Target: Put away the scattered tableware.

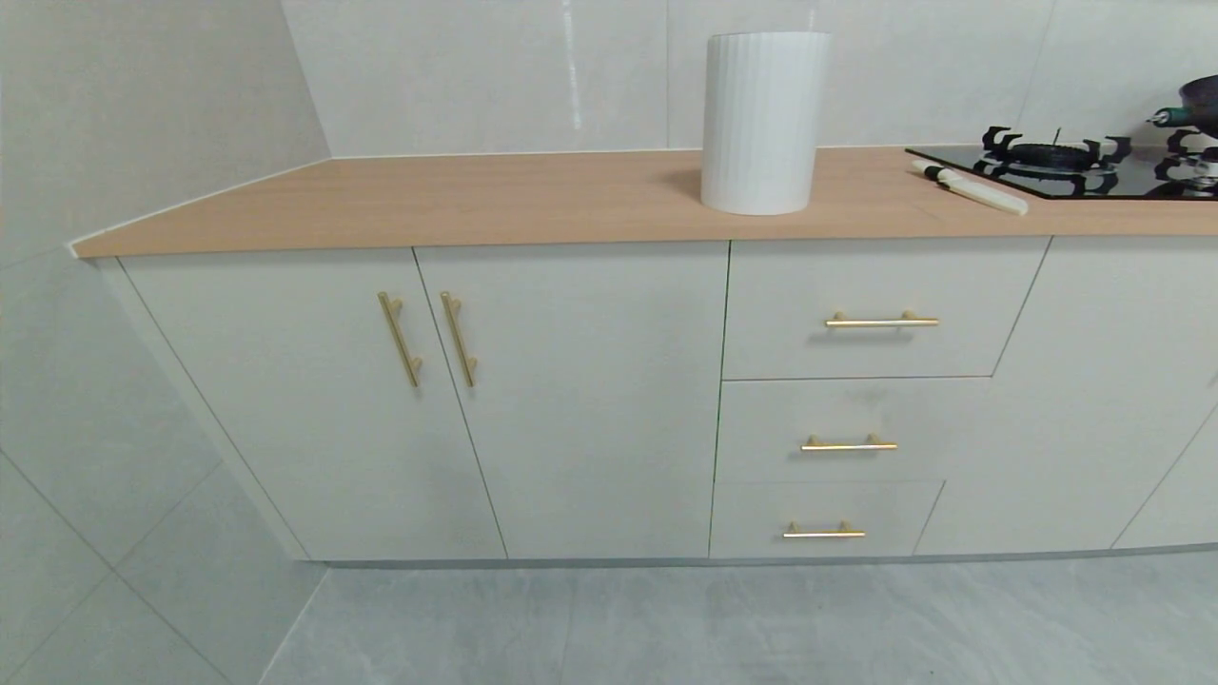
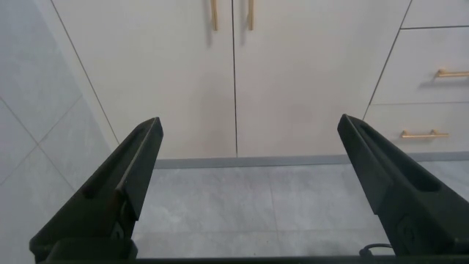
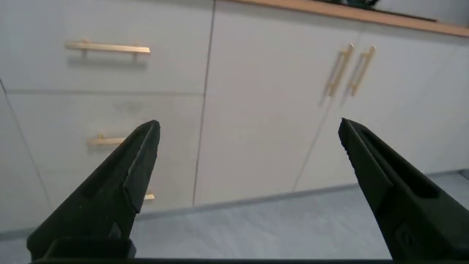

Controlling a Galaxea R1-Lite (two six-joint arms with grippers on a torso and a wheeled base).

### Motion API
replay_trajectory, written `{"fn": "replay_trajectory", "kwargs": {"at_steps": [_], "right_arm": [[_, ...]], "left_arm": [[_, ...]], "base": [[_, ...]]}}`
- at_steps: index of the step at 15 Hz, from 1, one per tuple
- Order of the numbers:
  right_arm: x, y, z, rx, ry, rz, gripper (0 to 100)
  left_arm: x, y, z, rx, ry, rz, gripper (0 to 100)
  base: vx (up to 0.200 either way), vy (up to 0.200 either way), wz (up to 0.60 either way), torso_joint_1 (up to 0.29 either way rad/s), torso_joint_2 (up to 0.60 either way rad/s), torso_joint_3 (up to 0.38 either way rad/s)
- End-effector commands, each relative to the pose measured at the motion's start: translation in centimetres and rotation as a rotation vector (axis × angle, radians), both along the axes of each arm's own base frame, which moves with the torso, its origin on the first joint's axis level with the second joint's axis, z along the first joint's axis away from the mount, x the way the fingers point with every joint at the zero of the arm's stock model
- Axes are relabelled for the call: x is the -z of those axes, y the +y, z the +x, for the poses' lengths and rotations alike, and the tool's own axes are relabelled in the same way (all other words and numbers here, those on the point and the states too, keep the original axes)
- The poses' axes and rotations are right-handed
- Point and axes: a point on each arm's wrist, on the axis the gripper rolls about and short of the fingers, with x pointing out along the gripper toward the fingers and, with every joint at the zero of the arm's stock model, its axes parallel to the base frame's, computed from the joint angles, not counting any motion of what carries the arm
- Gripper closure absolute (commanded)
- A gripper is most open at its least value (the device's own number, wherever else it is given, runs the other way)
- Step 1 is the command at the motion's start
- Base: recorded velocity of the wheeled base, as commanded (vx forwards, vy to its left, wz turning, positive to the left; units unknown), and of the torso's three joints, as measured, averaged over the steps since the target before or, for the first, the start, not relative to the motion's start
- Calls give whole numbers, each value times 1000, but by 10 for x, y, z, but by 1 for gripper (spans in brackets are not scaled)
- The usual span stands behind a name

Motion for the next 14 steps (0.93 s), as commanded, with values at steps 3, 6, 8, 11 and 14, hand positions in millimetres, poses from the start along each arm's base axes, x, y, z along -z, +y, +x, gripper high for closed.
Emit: {"fn": "replay_trajectory", "kwargs": {"at_steps": [3, 6, 8, 11, 14], "right_arm": [[10, -1, -41, 65, -212, 10, 0], [35, 0, -32, 58, -167, 22, 0], [46, 2, -28, -58, -108, 59, 0], [57, 5, -25, -177, -27, 202, 0], [67, 6, -24, -248, 76, 225, 0]], "left_arm": [[0, 0, 0, 0, 0, 0, 0], [0, 0, 0, -2, 0, 0, 0], [0, 0, 0, 0, 0, 0, 0], [0, 0, 0, 0, 0, 1, 0], [0, 0, 0, 0, 0, 0, 0]], "base": [[0, 0, 0, 0, 0, 0], [0, 0, 0, 0, 0, 0], [0, 0, 0, 0, 0, 0], [0, 0, 0, 0, 0, 0], [0, 0, 0, 0, 0, 0]]}}
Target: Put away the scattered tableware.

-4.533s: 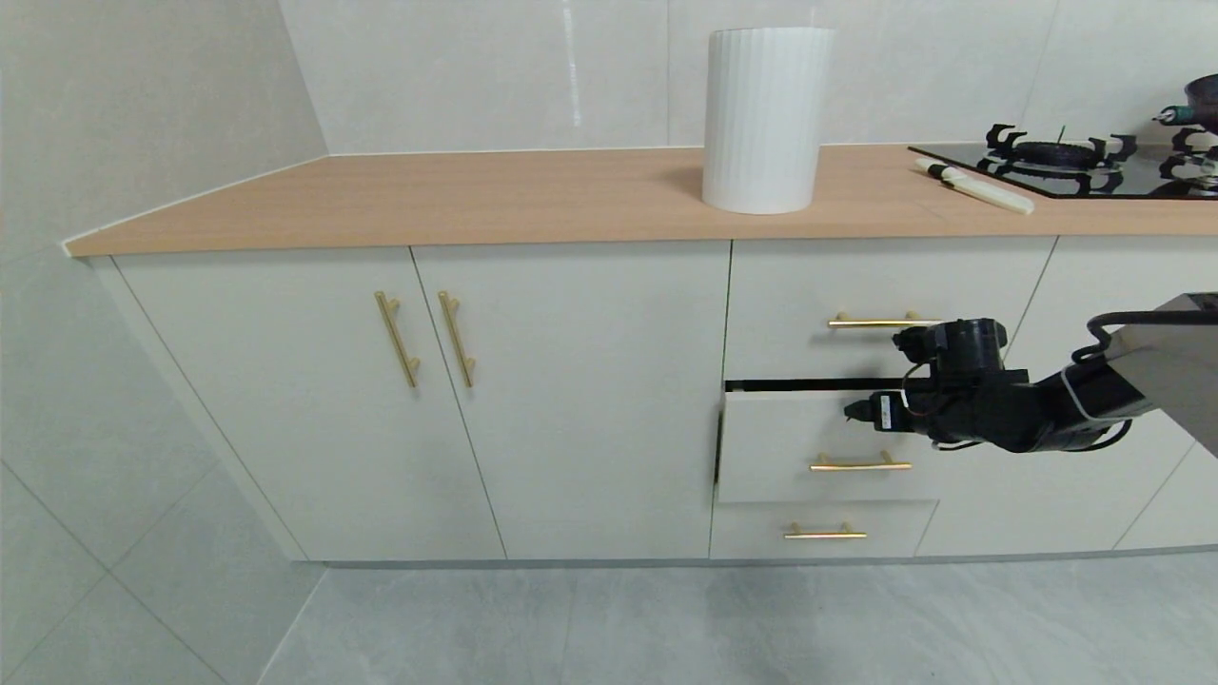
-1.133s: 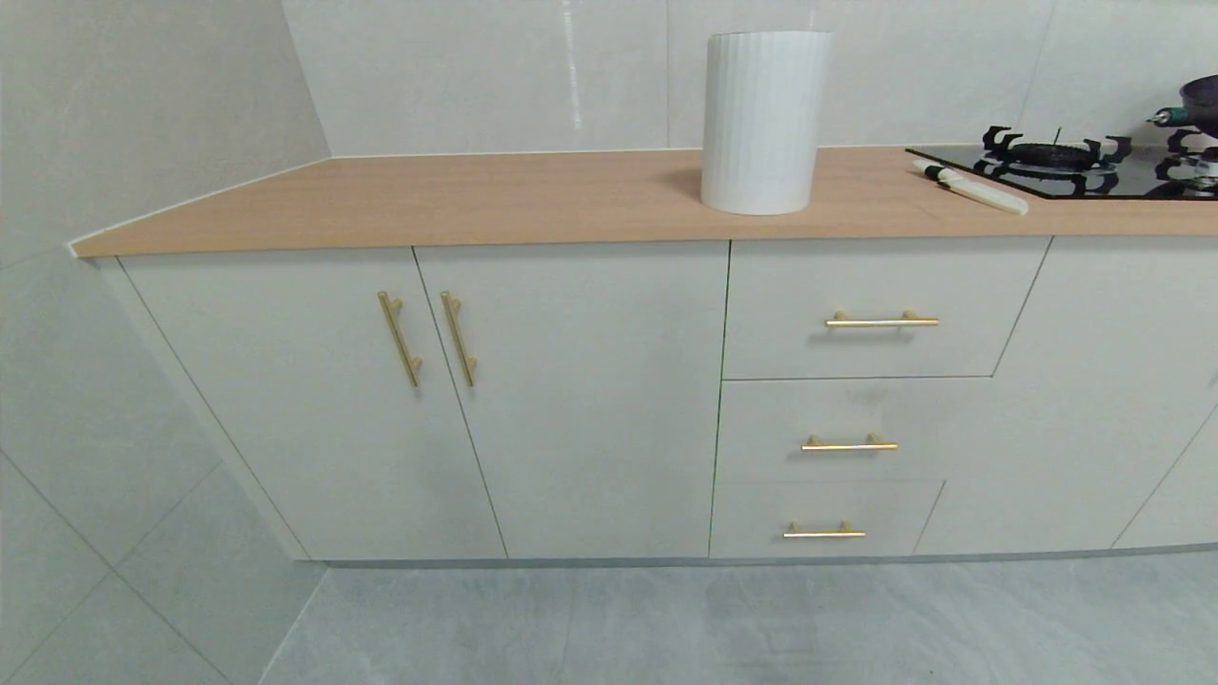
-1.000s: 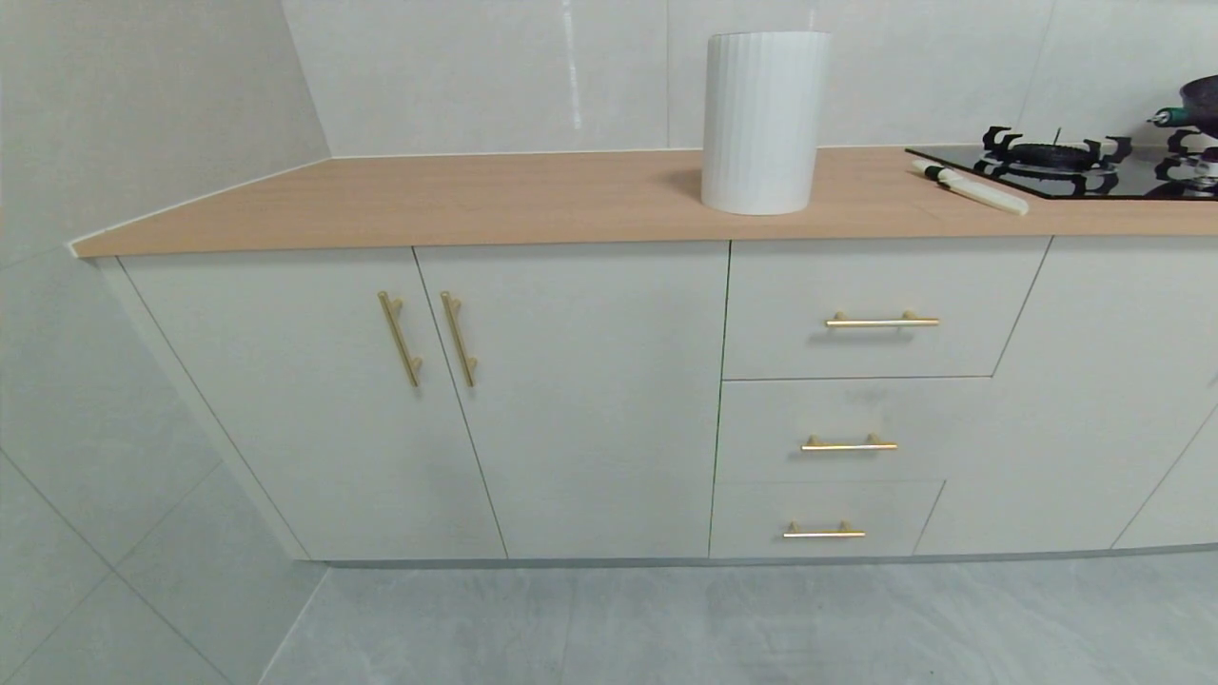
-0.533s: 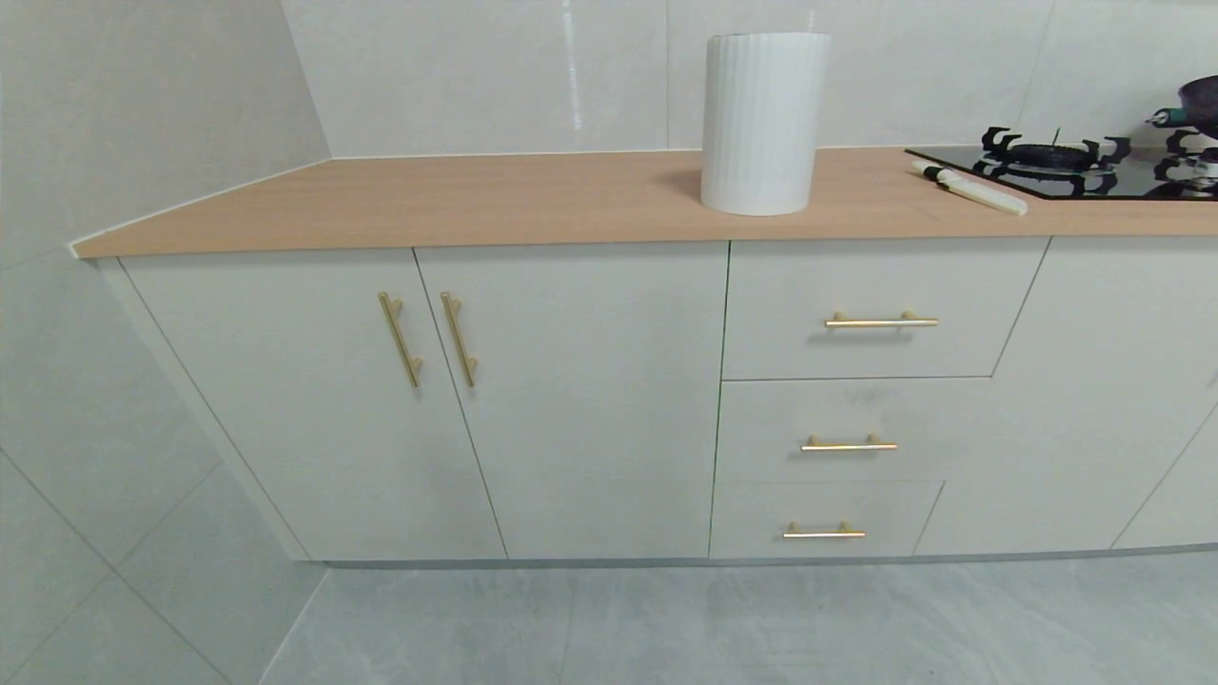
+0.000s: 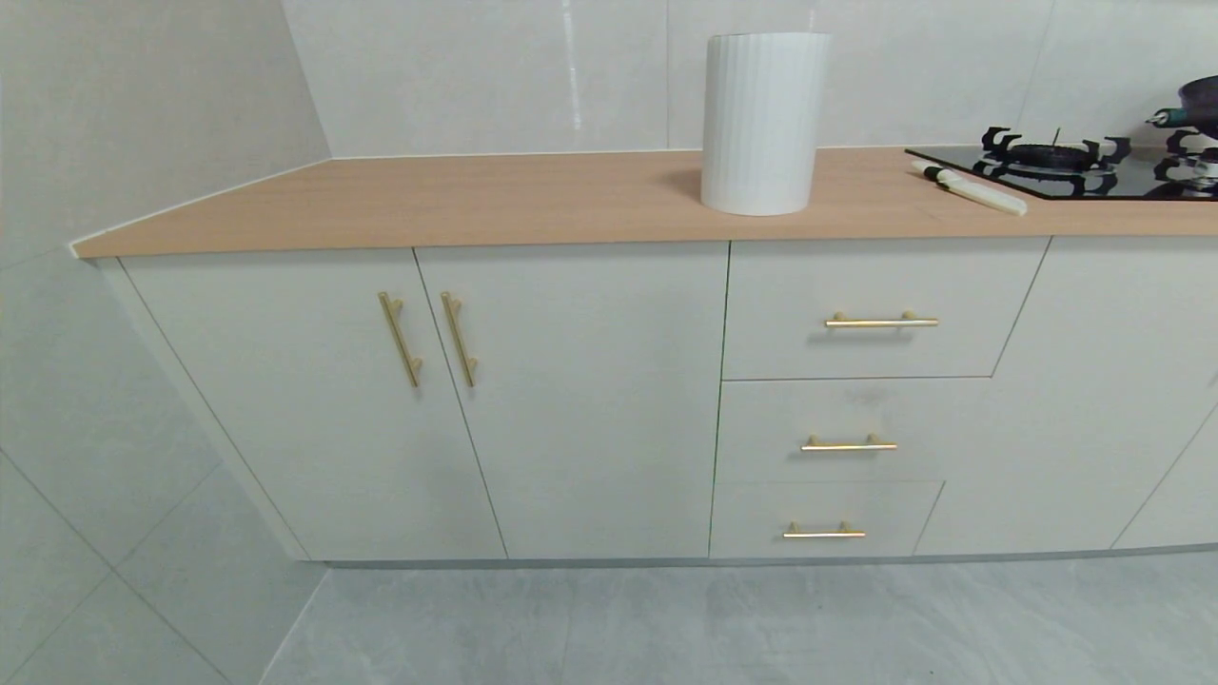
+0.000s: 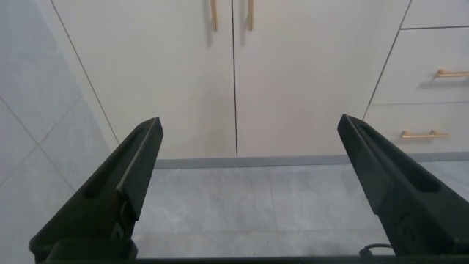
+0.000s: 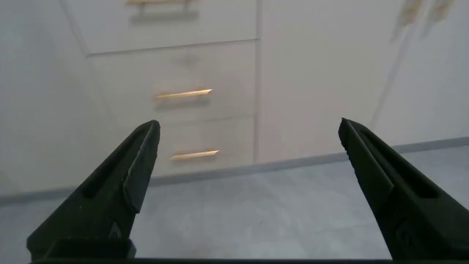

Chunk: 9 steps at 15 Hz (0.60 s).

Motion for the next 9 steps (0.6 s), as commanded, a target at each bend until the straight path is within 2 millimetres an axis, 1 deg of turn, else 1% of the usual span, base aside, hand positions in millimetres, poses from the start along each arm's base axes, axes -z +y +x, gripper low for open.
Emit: {"fn": "replay_trajectory", "kwargs": {"at_steps": [1, 9], "right_arm": [[3, 1, 0, -51, 31, 1, 0], [3, 1, 0, -64, 28, -7, 0]], "left_arm": [[0, 0, 0, -1, 0, -1, 0], [0, 0, 0, 1, 0, 5, 0]], "base": [[0, 0, 0, 0, 0, 0], [0, 0, 0, 0, 0, 0]]}}
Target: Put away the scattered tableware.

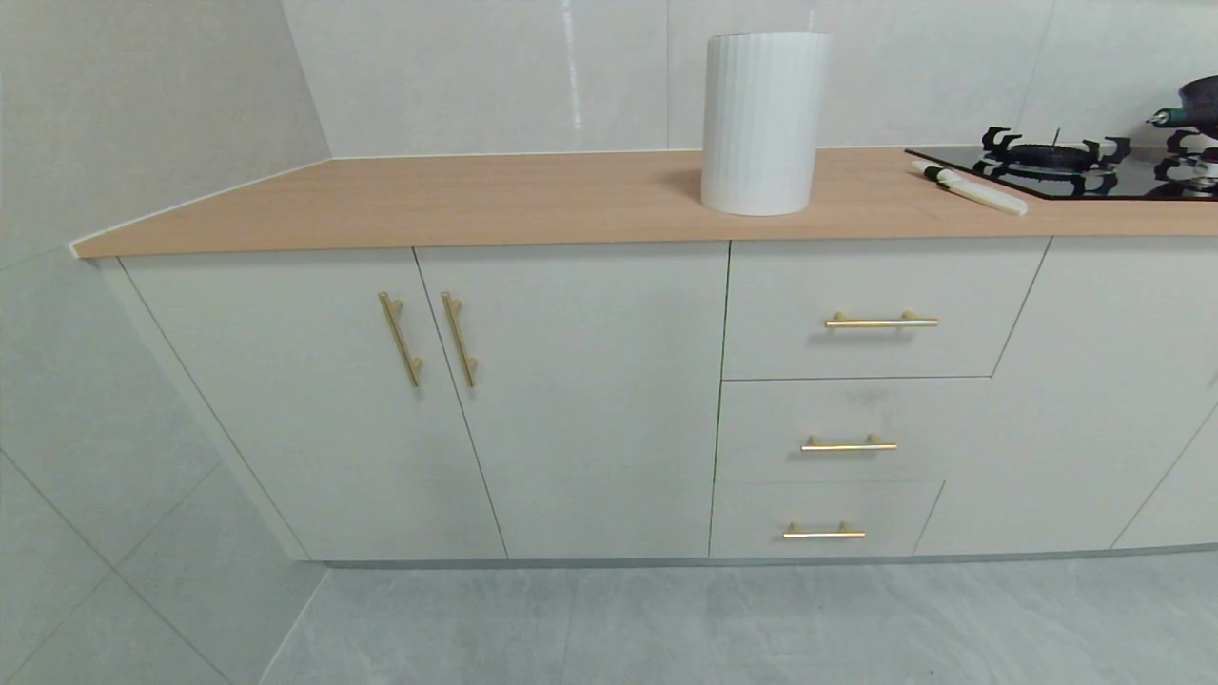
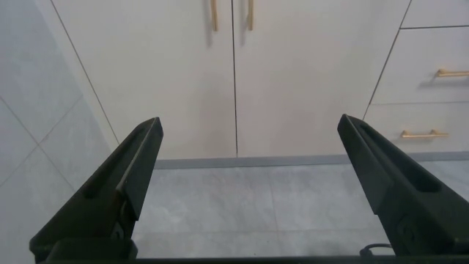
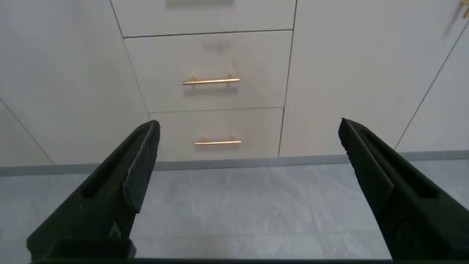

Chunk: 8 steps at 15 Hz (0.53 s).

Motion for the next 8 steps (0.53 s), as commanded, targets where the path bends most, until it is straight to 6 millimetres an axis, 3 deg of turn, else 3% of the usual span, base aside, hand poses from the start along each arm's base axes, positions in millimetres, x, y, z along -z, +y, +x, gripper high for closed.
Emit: {"fn": "replay_trajectory", "kwargs": {"at_steps": [1, 3, 8], "right_arm": [[0, 0, 0, 2, 6, 1, 0], [0, 0, 0, 0, 6, -1, 0], [0, 0, 0, -1, 6, -1, 0]], "left_arm": [[0, 0, 0, 0, 0, 2, 0], [0, 0, 0, 0, 0, 2, 0], [0, 0, 0, 0, 0, 0, 0]], "base": [[0, 0, 0, 0, 0, 0], [0, 0, 0, 0, 0, 0], [200, 0, 0, 4, 1, 0]]}}
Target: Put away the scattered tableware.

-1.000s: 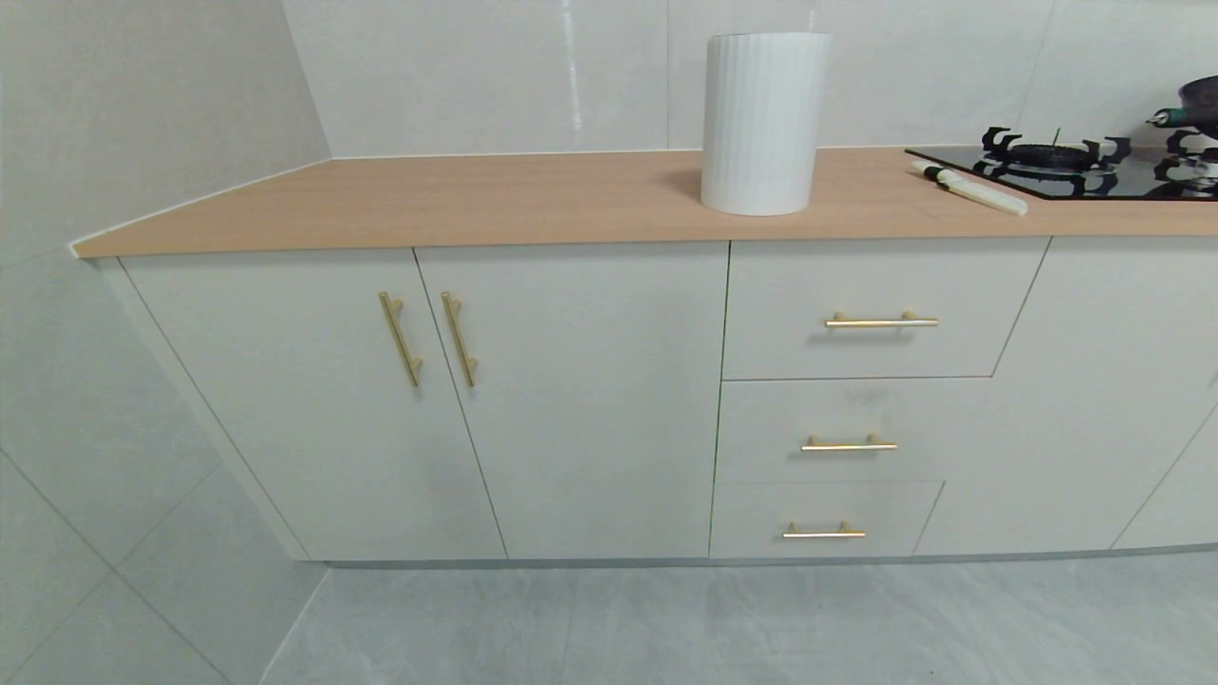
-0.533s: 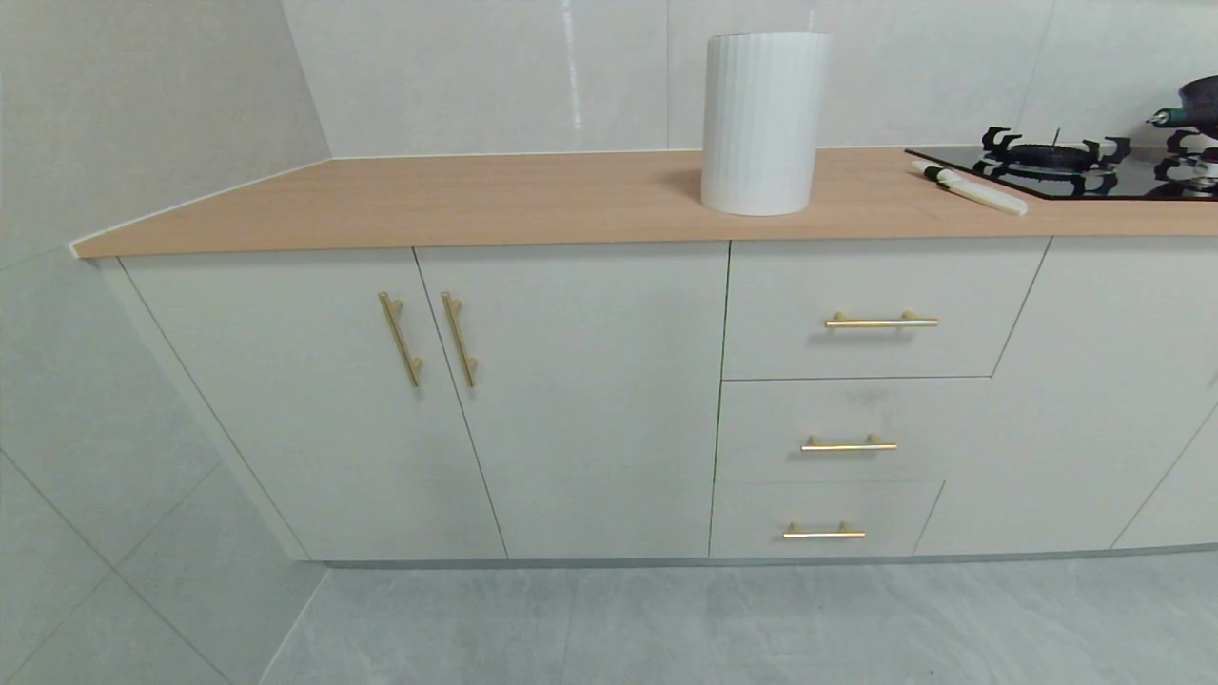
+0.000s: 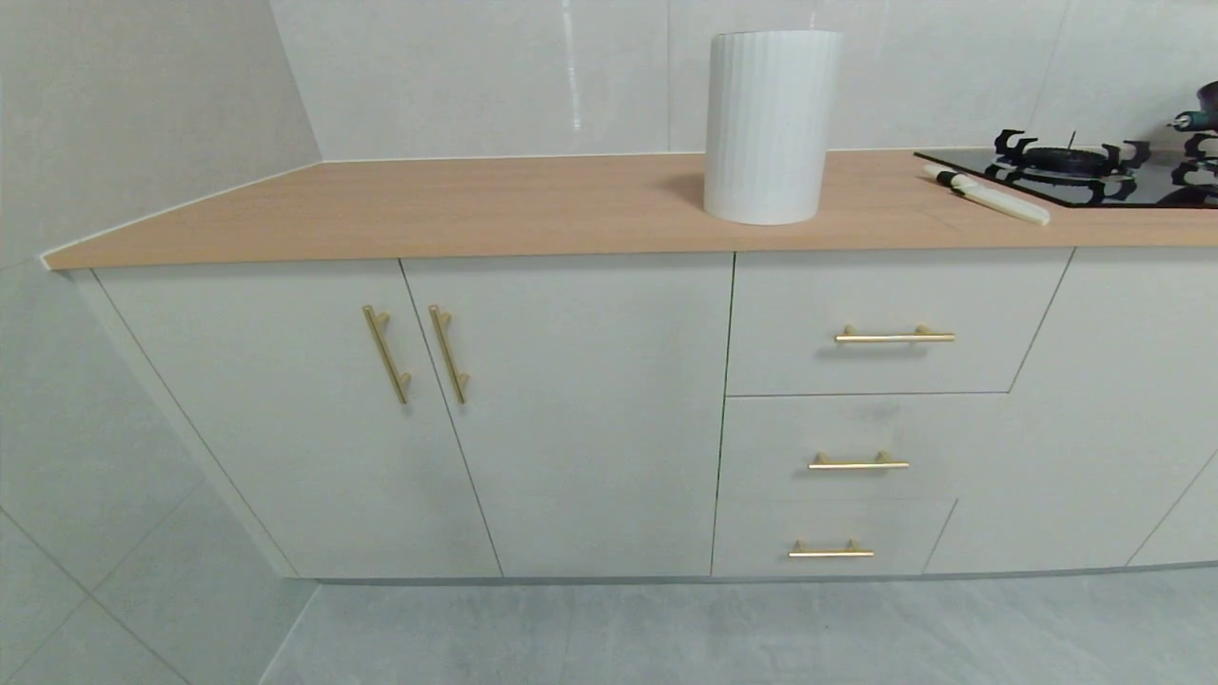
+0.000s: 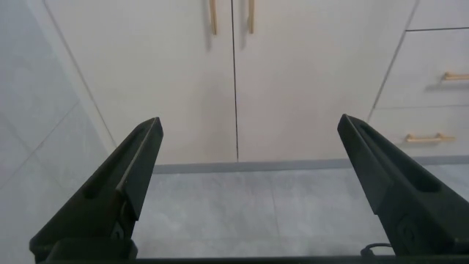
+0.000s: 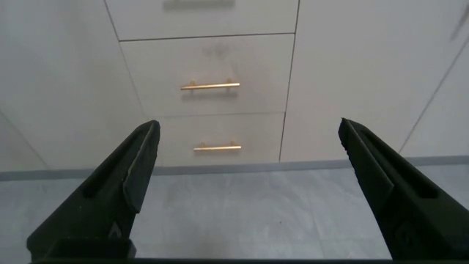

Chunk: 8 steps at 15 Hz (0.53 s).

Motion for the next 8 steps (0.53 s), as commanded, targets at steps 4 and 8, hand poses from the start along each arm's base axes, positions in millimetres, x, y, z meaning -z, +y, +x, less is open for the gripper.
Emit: {"fn": "replay_trajectory", "kwargs": {"at_steps": [4, 8], "right_arm": [[0, 0, 0, -2, 4, 1, 0], [0, 0, 0, -3, 4, 1, 0]], "left_arm": [[0, 0, 0, 0, -1, -1, 0], [0, 0, 0, 0, -1, 0, 0]], "base": [[200, 0, 0, 1, 2, 4], [200, 0, 0, 2, 4, 2]]}}
